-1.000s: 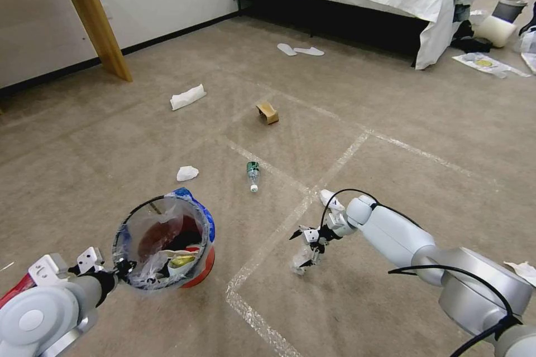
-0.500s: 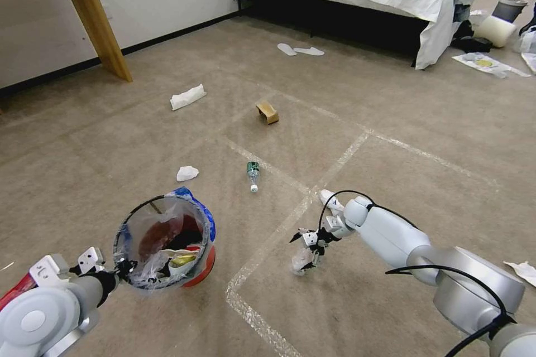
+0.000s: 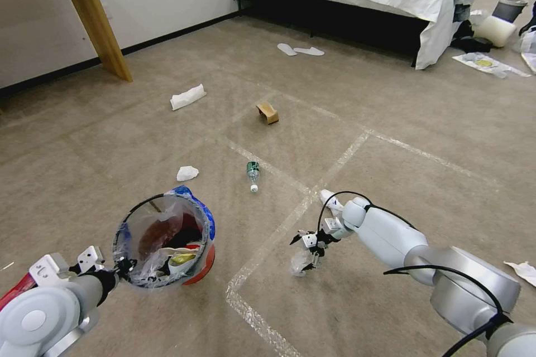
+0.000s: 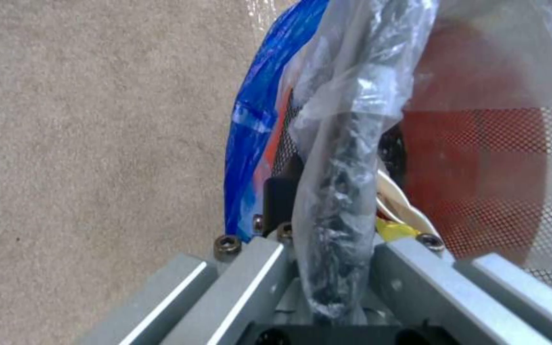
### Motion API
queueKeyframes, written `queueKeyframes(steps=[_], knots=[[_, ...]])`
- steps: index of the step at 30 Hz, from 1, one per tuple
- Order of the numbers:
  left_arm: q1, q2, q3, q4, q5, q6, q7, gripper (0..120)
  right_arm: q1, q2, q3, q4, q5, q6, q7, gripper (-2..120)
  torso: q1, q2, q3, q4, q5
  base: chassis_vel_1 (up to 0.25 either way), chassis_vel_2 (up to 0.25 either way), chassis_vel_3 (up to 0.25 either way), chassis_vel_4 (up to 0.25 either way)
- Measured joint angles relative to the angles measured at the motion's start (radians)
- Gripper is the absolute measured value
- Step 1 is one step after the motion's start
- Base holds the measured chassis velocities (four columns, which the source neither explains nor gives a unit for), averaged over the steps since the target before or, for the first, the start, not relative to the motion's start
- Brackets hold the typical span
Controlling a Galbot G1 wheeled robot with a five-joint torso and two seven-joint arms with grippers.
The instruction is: Pick up the trash bin and place the garbage on the floor into it.
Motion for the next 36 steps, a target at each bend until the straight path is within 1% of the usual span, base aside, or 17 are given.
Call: queueKeyframes(steps=[5, 6, 9, 13, 15, 19, 21, 22, 25, 27, 28, 29, 30, 32, 33, 35, 36], knots=[[-0.005, -0.001, 0.004, 0.006, 0.003, -0.001, 0.001, 0, 0.006, 0.002, 0.0, -0.002, 0.002, 0.004, -0.006, 58, 0.0, 0.0, 0.0, 0.0, 0.0, 0.0, 0.0, 0.0, 0.0], [-0.005, -0.001, 0.004, 0.006, 0.003, -0.001, 0.001, 0, 0.006, 0.002, 0.0, -0.002, 0.002, 0.004, -0.006, 58, 0.0, 0.0, 0.0, 0.0, 0.0, 0.0, 0.0, 0.0, 0.0], [-0.007, -0.002, 0.007, 0.008, 0.008, -0.003, 0.002, 0, 0.006, 0.002, -0.001, -0.001, 0.009, 0.006, -0.003, 41, 0.0, 0.0, 0.0, 0.0, 0.0, 0.0, 0.0, 0.0, 0.0], [-0.009, -0.002, 0.007, 0.009, 0.009, -0.005, 0.002, 0, 0.006, 0.002, -0.001, 0.0, 0.012, 0.006, -0.003, 32, 0.0, 0.0, 0.0, 0.0, 0.0, 0.0, 0.0, 0.0, 0.0], [-0.011, -0.001, 0.01, 0.009, 0.009, -0.006, 0.001, 0, 0.009, 0.002, 0.001, 0.003, 0.044, 0.006, -0.004, 19, 0.0, 0.0, 0.0, 0.0, 0.0, 0.0, 0.0, 0.0, 0.0], [-0.012, 0.0, 0.012, 0.009, 0.008, -0.007, -0.002, 0, 0.012, -0.005, 0.009, 0.021, 0.124, -0.002, -0.012, 8, 0.0, 0.0, 0.0, 0.0, 0.0001, 0.0, 0.0, 0.0, 0.0], [-0.01, 0.003, 0.013, 0.007, 0.007, -0.007, -0.005, 0, 0.021, -0.028, 0.038, 0.07, 0.248, -0.033, -0.017, 0, 0.0, 0.0, 0.0, 0.0, 0.0001, 0.0, 0.0, 0.0, 0.0], [-0.01, 0.003, 0.013, 0.007, 0.007, -0.007, -0.005, 0, 0.021, -0.028, 0.038, 0.07, 0.248, -0.033, -0.017, 0, 0.0, 0.0, 0.0, 0.0, 0.0001, 0.0, 0.0, 0.0, 0.0], [-0.005, 0.008, 0.011, 0.004, 0.003, -0.007, -0.005, 0, 0.036, -0.051, 0.088, 0.115, 0.345, -0.051, -0.012, 0, 0.0, 0.0, 0.0, 0.0001, 0.0002, 0.0, 0.0, 0.0, 0.0], [-0.005, 0.016, 0.008, 0.003, -0.006, -0.008, -0.009, 0, 0.055, -0.088, 0.149, 0.178, 0.467, -0.076, 0.011, 0, 0.0, 0.0, 0.0, 0.0, 0.0001, 0.0, 0.0, 0.0, 0.0], [-0.005, 0.016, 0.008, 0.003, -0.006, -0.008, -0.009, 0, 0.055, -0.088, 0.149, 0.178, 0.467, -0.076, 0.011, 0, 0.0, 0.0, 0.0, 0.0, 0.0001, 0.0, 0.0, 0.0, 0.0], [-0.009, 0.02, 0.008, 0.0, -0.014, -0.008, -0.013, 0, 0.068, -0.111, 0.178, 0.226, 0.572, -0.09, 0.021, 0, 0.0, 0.0, 0.0, -0.0001, 0.0001, 0.0, 0.0, 0.0, 0.0], [-0.009, 0.02, 0.008, 0.0, -0.014, -0.008, -0.013, 0, 0.068, -0.111, 0.178, 0.226, 0.572, -0.09, 0.021, 0, 0.0, 0.0, 0.0, -0.0001, 0.0001, 0.0, 0.0, 0.0, 0.0], [-0.012, 0.027, 0.008, -0.001, -0.022, -0.009, -0.016, 0, 0.091, -0.133, 0.206, 0.305, 0.764, -0.113, 0.03, 0, 0.0, 0.0, 0.0, -0.0006, 0.0, 0.0, 0.0, 0.0, 0.0], [-0.012, 0.027, 0.008, -0.001, -0.022, -0.009, -0.016, 0, 0.091, -0.133, 0.206, 0.305, 0.764, -0.113, 0.03, 0, 0.0, 0.0, 0.0, -0.0006, 0.0, 0.0, 0.0, 0.0, 0.0], [-0.015, 0.033, 0.012, -0.001, -0.029, -0.009, -0.019, 0, 0.128, -0.129, 0.237, 0.406, 0.976, -0.144, 0.031, 0, 0.0, 0.0, 0.0, 0.0001, -0.0002, 0.0, 0.0, 0.0, 0.0], [-0.015, 0.033, 0.012, -0.001, -0.029, -0.009, -0.019, 0, 0.128, -0.129, 0.237, 0.406, 0.976, -0.144, 0.031, 0, 0.0, 0.0, 0.0, 0.0001, -0.0002, 0.0, 0.0, 0.0, 0.0]])
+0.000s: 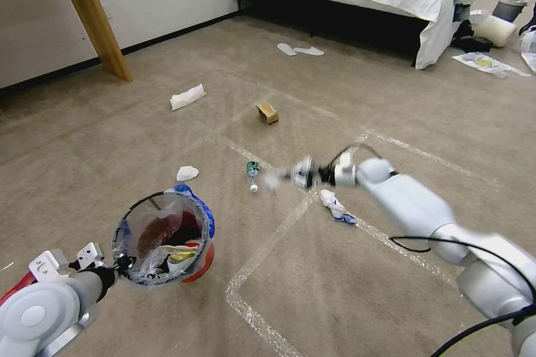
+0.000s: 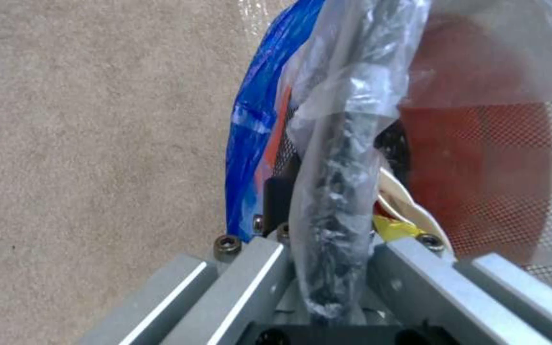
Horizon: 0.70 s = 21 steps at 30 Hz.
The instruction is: Pick up the trash bin and place the garbage on the floor into it.
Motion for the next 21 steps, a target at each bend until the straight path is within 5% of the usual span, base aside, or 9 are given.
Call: queueKeyframes(steps=[5, 21], knots=[[-0.006, 0.005, 0.004, 0.0, -0.011, -0.001, -0.004, 0, 0.041, 0.036, -0.008, 0.17, 0.175, -0.081, 0.006, 0, 0.0, 0.0, 0.0, 0.0, -0.0003, 0.0, 0.0, 0.0, 0.0], [-0.003, -0.004, -0.001, -0.005, -0.014, -0.006, -0.011, 0, 0.009, 0.118, -0.235, 0.294, 0.051, -0.064, -0.051, 0, 0.0, 0.0, 0.0, 0.0, 0.0001, 0.0, 0.0, 0.0, 0.0]])
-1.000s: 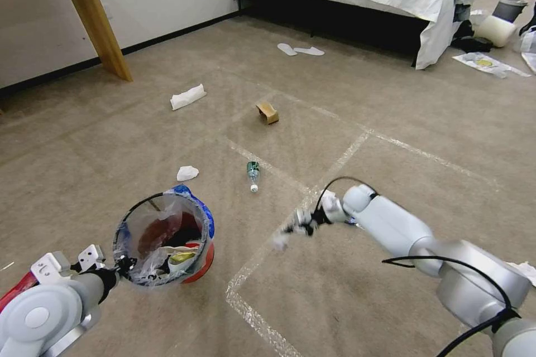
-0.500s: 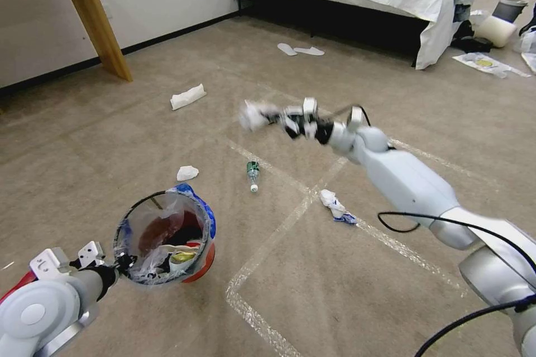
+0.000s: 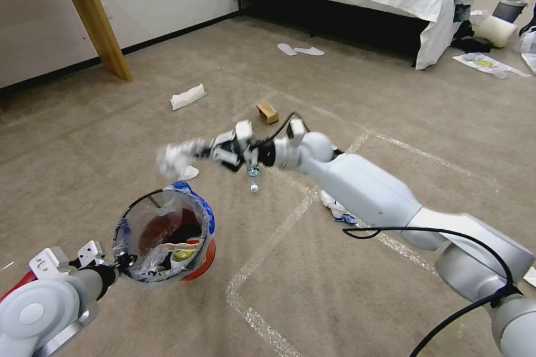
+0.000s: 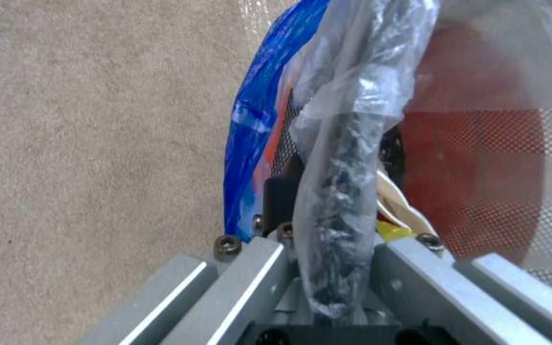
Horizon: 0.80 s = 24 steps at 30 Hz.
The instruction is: Pick up the trash bin and place the garbage on the floor into it.
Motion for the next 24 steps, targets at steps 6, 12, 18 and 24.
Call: queueKeyframes(steps=[6, 12, 18, 24], knots=[[0.01, -0.005, -0.01, -0.011, 0.001, 0.0, 0.001, 0, -0.027, 0.002, -0.033, -0.006, -0.04, 0.016, -0.004, 0, 0.0, 0.0, 0.0, -0.0001, 0.0001, 0.0, 0.0, 0.0, 0.0], [0.015, -0.006, -0.011, -0.009, 0.004, 0.002, 0.003, 0, -0.041, 0.015, -0.05, -0.003, -0.058, 0.022, -0.003, 0, 0.0, 0.0, 0.0, 0.0, 0.0, 0.0, 0.0, 0.0, 0.0], [0.011, -0.005, -0.008, -0.01, 0.004, 0.002, 0.001, 0, -0.044, 0.027, -0.068, -0.015, -0.092, 0.032, -0.006, 0, 0.0, 0.0, 0.0, -0.0001, 0.0, 0.0, 0.0, 0.0, 0.0], [0.011, -0.004, -0.008, -0.01, 0.003, 0.002, 0.0, 0, -0.052, 0.038, -0.08, -0.032, -0.11, 0.041, -0.01, 0, 0.0, 0.0, 0.0, -0.0001, 0.0, 0.0, 0.0, 0.0, 0.0]])
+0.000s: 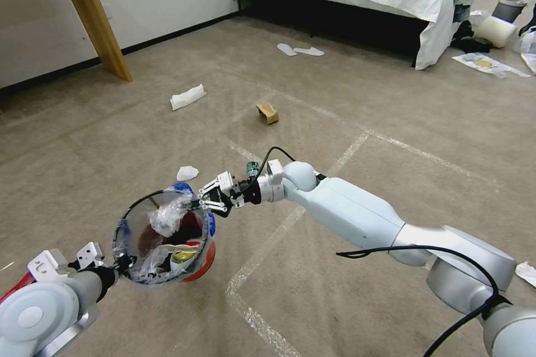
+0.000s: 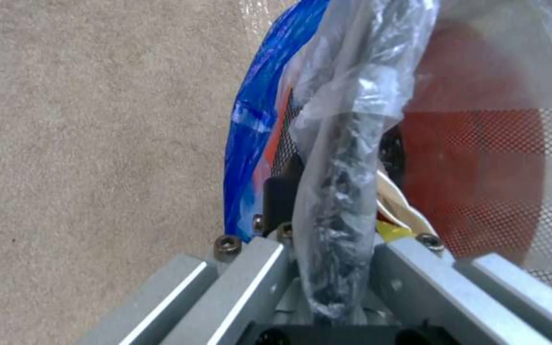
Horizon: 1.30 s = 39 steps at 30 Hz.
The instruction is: Pick up the trash bin and place the garbage on the floor into it.
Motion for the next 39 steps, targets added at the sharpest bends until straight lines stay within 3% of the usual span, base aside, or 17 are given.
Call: queueKeyframes(steps=[18, 28, 39], knots=[[0.006, -0.005, -0.003, -0.016, 0.0, 0.0, -0.002, 0, -0.001, 0.05, -0.042, -0.075, -0.064, 0.027, 0.017, 1, 0.0, 0.0, 0.0, 0.0001, 0.0, 0.0, 0.0, 0.0, 0.0], [0.007, -0.006, 0.001, -0.016, 0.0, 0.0, -0.004, 0, 0.0, 0.055, -0.047, -0.084, -0.118, 0.039, 0.074, 39, 0.0, 0.0, 0.0, 0.0001, 0.0001, 0.0, 0.0, 0.0, 0.0], [0.007, -0.005, -0.001, -0.02, -0.002, 0.0, -0.005, 0, 0.022, 0.057, -0.05, -0.087, -0.133, 0.036, 0.064, 80, 0.0, 0.0, 0.0, 0.0001, 0.0001, 0.0, 0.0, 0.0, 0.0]])
